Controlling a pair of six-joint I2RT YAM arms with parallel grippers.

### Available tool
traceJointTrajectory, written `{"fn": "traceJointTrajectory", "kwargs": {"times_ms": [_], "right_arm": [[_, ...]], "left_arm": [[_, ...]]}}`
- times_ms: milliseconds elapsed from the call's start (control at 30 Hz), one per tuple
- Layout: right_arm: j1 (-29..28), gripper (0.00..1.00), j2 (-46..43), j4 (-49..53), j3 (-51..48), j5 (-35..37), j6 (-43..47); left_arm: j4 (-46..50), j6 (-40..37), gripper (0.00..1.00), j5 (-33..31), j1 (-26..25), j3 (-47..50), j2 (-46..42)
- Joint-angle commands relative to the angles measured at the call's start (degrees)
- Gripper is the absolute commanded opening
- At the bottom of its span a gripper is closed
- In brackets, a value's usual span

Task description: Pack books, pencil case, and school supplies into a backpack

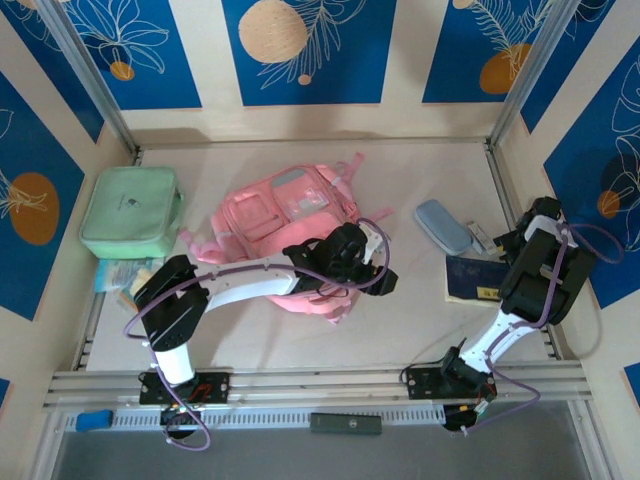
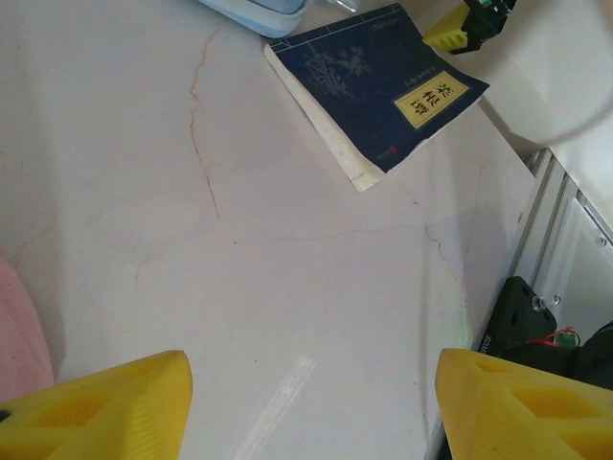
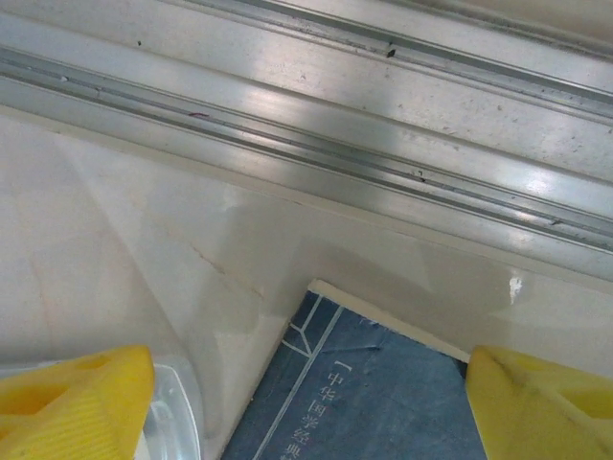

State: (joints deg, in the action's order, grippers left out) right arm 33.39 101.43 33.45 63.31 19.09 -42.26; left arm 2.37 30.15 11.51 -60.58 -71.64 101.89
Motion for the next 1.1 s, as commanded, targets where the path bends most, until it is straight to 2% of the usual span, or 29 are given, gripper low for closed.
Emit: {"fn": "traceJointTrajectory", "kwargs": {"times_ms": [0,200,333,567,867,967,1067], "right_arm": [[-1.8,0.85,1.7,0.6,-0.4,-3.5,-1.2],[-4.0,0.85,-2.6,-0.5,-4.9,-7.7,-4.5],[-6.2,0.85,-5.6,-0.7,-8.0,-8.0,-5.7],[-15.3,0.86,-9.0,-2.0,-9.9,-8.0,-7.2],[-30.2,0.86,-6.5,-3.0,-6.3,-11.7,-8.3],[-30.5,0.86,-8.3,-3.0,-5.4,-15.4,-6.2],[-27.8,0.86,-12.6,0.8,-3.9,-17.6,-2.5]], "left_arm": [[1.5,0.3,0.69,-1.3,-0.6,-1.7,1.1],[2.6,0.1,0.69,-2.2,-0.6,-1.8,0.8],[3.2,-0.3,0.69,-3.0,-0.6,-1.2,-0.1],[4.2,-0.9,0.70,-4.6,-0.5,-0.6,-1.0],[2.5,1.9,0.71,-6.0,-0.5,0.0,0.4],[2.7,4.4,0.72,-5.5,-0.6,-2.0,2.9],[4.8,6.5,0.72,-5.1,-0.6,-6.6,7.1]]}}
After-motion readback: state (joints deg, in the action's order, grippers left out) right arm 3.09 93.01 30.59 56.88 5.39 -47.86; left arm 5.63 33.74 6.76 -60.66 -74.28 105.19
